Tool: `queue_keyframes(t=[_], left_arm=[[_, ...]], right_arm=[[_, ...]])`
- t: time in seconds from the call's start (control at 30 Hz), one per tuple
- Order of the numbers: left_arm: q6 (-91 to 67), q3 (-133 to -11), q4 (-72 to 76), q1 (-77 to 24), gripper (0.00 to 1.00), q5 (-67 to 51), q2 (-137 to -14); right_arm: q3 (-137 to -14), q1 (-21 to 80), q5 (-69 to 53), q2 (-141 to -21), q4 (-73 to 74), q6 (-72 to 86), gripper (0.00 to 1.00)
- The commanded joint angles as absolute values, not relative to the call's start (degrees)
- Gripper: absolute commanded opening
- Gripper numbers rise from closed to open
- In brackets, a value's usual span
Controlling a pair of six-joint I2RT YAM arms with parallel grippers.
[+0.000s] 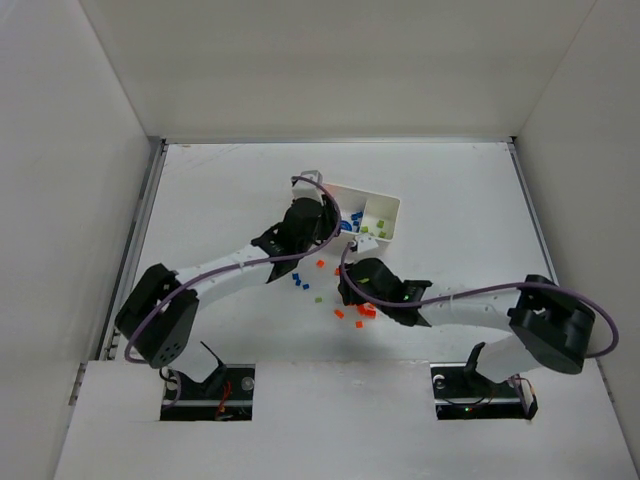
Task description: Sort the legos into containers by color
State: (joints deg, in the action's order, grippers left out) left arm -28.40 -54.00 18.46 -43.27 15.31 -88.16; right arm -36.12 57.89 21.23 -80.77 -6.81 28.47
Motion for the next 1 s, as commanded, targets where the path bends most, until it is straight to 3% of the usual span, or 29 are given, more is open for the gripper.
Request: queue_keyframes(t=[0.0, 0.47, 0.57, 0.8, 0.97], left_arm=[[-29.09, -48.71, 19.51, -43.02, 0.36, 17.4, -82.2], [-34.36, -29.19, 10.99, -42.14, 0.36, 20.3, -59.87], [-36.12, -26.64, 8.19, -42.23, 0.36, 20.3, -56.44], [-37.35, -23.38, 1.42, -43.46, 0.37, 19.6, -50.37], [-37.88, -21.97, 0.53, -45.48, 0.37, 20.04, -48.69]], right_arm=[[-40.77, 58.49, 20.57, -84.53, -10.28, 27.34, 0.5], [-44.03, 56.47, 23.73, -92.46, -8.0, 27.69, 0.49], [-44.91, 55.86, 23.3, -93.6, -8.08, 28.04, 0.43], [-47.64, 55.85, 22.24, -94.58, -5.63, 28.12, 0.19], [-47.02, 54.89, 22.68, -86.59, -3.87, 27.25, 0.18]])
